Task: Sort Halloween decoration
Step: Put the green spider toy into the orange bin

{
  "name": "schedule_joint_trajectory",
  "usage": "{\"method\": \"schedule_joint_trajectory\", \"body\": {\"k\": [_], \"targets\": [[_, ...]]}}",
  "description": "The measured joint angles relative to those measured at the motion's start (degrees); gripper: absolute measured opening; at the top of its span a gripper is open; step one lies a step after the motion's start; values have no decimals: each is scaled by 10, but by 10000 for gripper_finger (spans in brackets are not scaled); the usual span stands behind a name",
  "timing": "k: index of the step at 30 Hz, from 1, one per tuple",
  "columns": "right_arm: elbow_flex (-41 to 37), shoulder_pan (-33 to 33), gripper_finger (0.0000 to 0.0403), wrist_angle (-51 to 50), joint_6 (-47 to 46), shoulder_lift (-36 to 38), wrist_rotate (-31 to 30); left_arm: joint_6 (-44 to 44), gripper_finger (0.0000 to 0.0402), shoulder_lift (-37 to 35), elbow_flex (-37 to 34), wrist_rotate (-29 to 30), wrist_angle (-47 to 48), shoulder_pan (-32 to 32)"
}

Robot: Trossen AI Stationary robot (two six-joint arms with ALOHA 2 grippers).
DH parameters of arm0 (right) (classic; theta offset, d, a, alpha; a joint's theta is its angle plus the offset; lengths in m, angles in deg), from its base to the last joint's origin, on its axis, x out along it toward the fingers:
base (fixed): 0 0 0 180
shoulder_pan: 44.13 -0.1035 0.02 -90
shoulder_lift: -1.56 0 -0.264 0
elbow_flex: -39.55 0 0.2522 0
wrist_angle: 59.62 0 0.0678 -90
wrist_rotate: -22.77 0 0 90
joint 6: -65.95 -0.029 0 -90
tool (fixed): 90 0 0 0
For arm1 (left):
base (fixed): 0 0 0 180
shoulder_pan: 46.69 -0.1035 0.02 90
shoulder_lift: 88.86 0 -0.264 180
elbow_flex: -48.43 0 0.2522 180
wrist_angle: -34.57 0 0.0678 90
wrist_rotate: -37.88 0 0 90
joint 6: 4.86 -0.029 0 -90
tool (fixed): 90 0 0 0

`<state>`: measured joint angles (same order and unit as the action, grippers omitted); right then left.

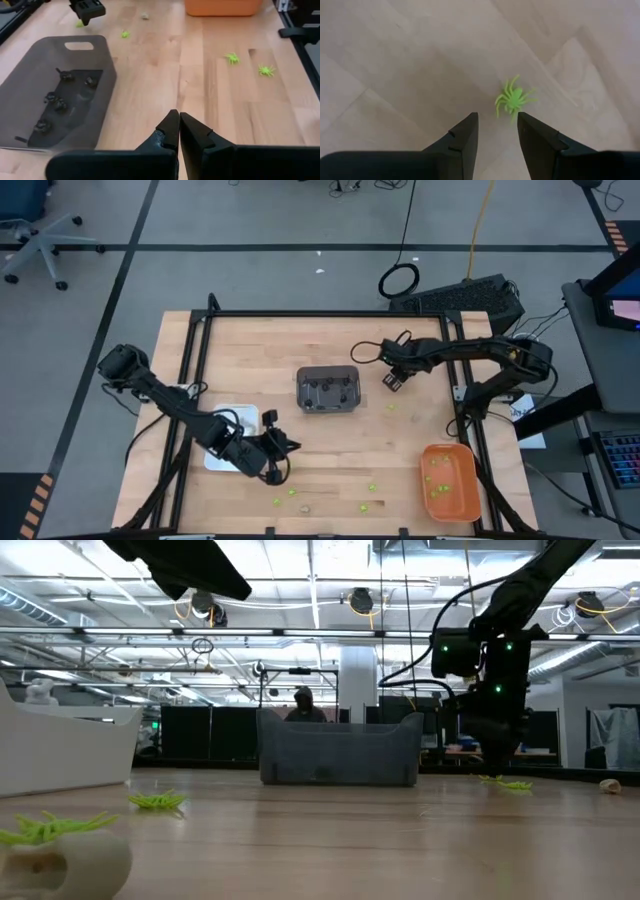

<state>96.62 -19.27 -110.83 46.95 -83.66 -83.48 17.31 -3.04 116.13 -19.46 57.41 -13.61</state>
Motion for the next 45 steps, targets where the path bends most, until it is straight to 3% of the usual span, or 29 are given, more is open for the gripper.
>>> {"method": "schedule_joint_trajectory", "body": {"k": [10,16,21,26,35,41,45], "targets": [[0,31,123,23,36,0,1,0,13,0,0,0,0,7],[1,55,115,28,47,-15,54,0,13,0,0,0,0,8],[3,64,79,32,61,-46,73,-1,13,0,0,0,0,8],[2,63,17,35,57,-59,75,-1,13,0,0,0,4,8],[1,35,1,40,62,-40,70,-4,13,0,0,0,5,8],[-3,-8,0,31,42,22,101,-5,13,0,0,0,6,8],[-2,-61,0,27,2,65,91,-5,13,0,0,0,7,8]]}}
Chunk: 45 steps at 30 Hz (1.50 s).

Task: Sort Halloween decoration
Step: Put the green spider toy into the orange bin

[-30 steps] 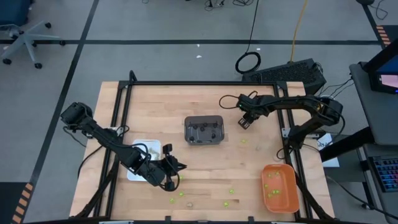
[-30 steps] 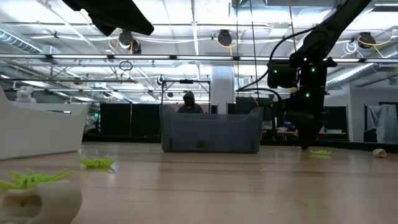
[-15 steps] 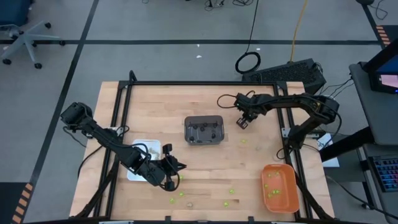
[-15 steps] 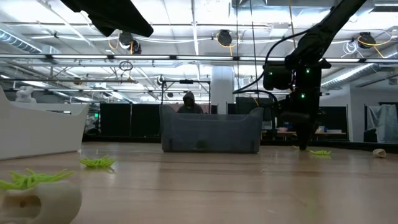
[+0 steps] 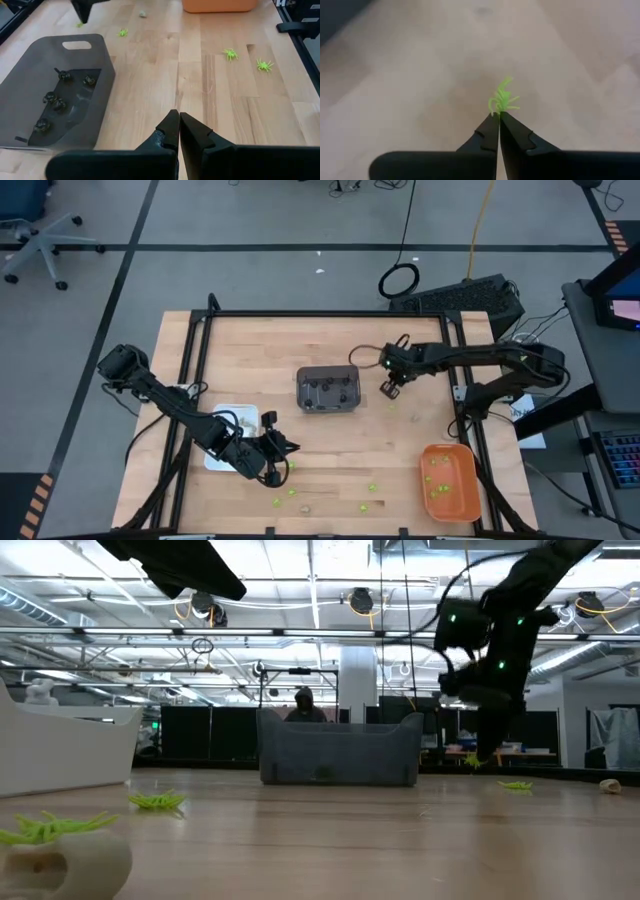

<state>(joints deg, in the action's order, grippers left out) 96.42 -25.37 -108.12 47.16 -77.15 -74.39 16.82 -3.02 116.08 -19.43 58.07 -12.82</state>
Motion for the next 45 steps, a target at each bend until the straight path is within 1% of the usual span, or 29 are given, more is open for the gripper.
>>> {"method": "schedule_joint_trajectory", "body": {"k": [4,6,11,16,20,24,28,32,35,38,45], "targets": [[0,-73,0,10,-51,31,-3,1,13,0,0,0,0,0],[0,-118,0,24,-69,39,-18,1,13,0,0,0,0,0],[0,-228,0,74,-101,48,-20,1,13,0,0,0,0,0],[1,-334,0,124,-125,48,-51,1,13,0,0,0,-1,-1],[1,-411,0,150,-136,47,-95,1,13,0,0,0,-2,-1],[1,-481,0,168,-131,47,-170,1,13,0,0,0,-3,-1],[1,-529,0,170,-90,47,-239,2,13,0,0,0,-3,-1],[1,-561,0,173,-30,47,-285,2,13,0,0,1,-3,-1],[1,-575,0,181,12,47,-307,5,13,0,0,1,-3,-1],[1,-584,0,211,58,47,-321,5,13,0,0,1,-3,-1],[2,-597,0,312,198,47,-393,5,13,0,0,1,-5,-1]]}}
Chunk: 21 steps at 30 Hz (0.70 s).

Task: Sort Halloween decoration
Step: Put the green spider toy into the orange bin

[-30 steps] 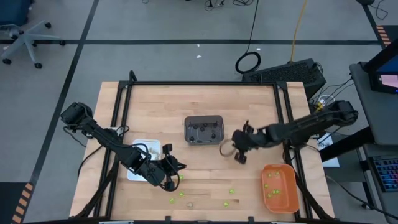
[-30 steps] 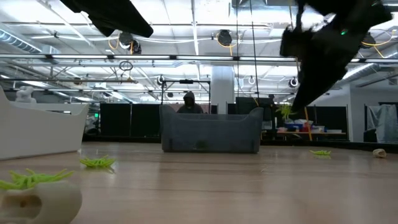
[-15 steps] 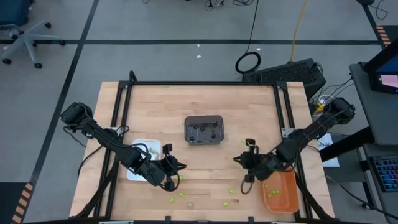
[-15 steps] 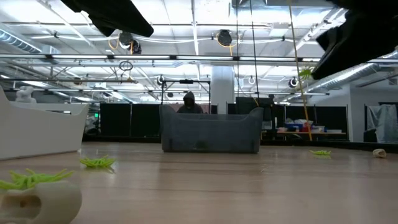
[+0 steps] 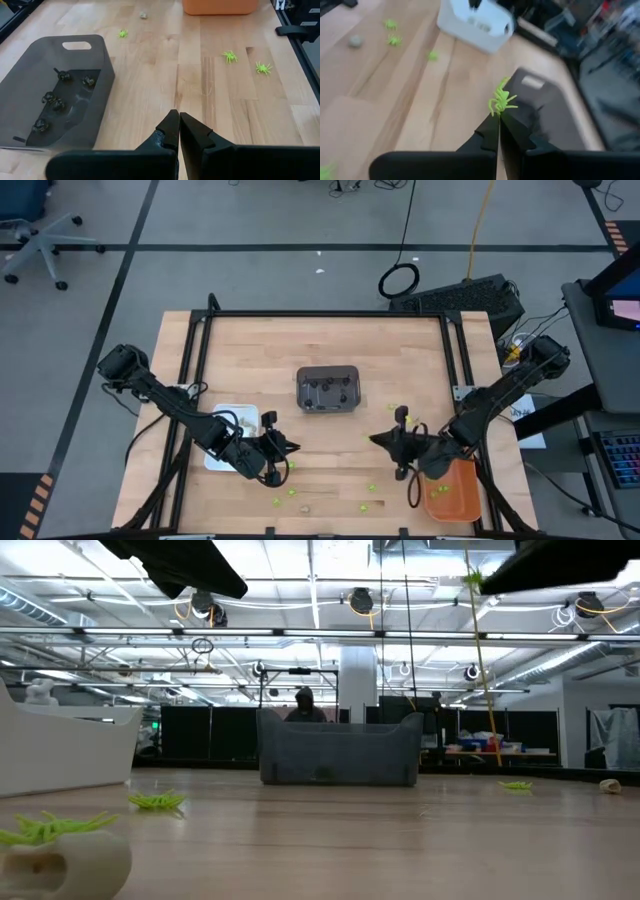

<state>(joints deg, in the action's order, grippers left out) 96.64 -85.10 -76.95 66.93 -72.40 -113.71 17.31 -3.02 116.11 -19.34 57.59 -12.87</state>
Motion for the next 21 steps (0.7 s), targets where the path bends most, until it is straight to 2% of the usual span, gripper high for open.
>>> {"method": "schedule_joint_trajectory", "body": {"k": [13,16,21], "targets": [[0,0,0,23,338,0,1,0,13,0,0,0,0,-1],[0,0,0,33,357,0,2,0,13,0,0,0,0,-1],[0,0,0,45,321,0,2,-1,13,0,0,0,0,-1]]}}
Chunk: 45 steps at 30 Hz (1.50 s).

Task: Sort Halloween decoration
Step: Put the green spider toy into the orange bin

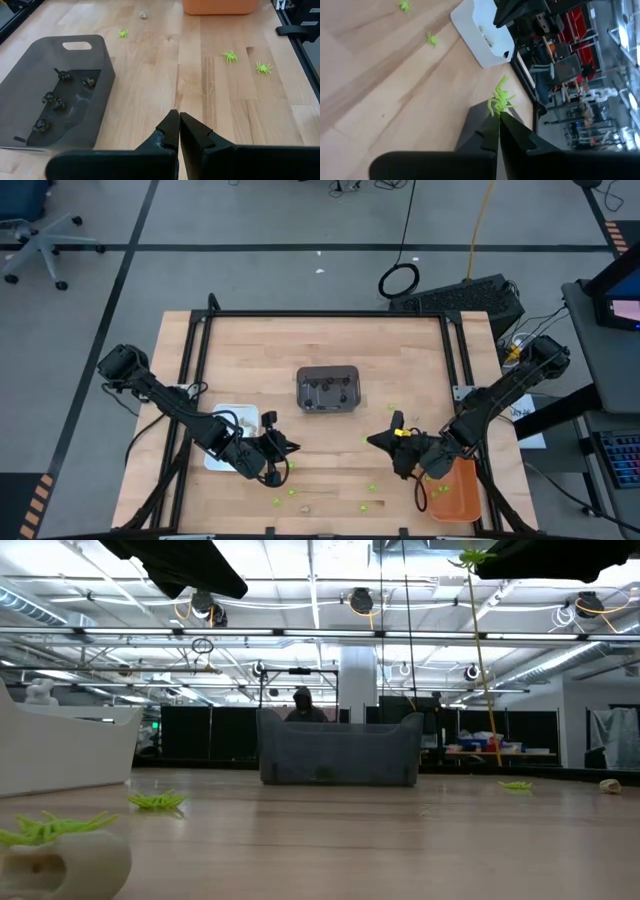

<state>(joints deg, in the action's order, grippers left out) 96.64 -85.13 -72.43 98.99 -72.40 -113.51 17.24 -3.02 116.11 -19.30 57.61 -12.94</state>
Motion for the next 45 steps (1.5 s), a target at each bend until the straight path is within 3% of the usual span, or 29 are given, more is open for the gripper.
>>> {"method": "schedule_joint_trajectory", "body": {"k": [10,19,25,31,45], "targets": [[0,0,0,6,-180,0,0,0,13,0,0,0,0,0],[0,0,0,6,-454,0,5,0,13,0,0,0,0,0],[0,0,0,6,-580,0,16,1,13,0,0,0,0,0],[0,0,0,6,-656,0,15,1,13,0,0,0,0,0],[0,0,0,8,-724,0,15,1,13,0,0,0,0,0]]}}
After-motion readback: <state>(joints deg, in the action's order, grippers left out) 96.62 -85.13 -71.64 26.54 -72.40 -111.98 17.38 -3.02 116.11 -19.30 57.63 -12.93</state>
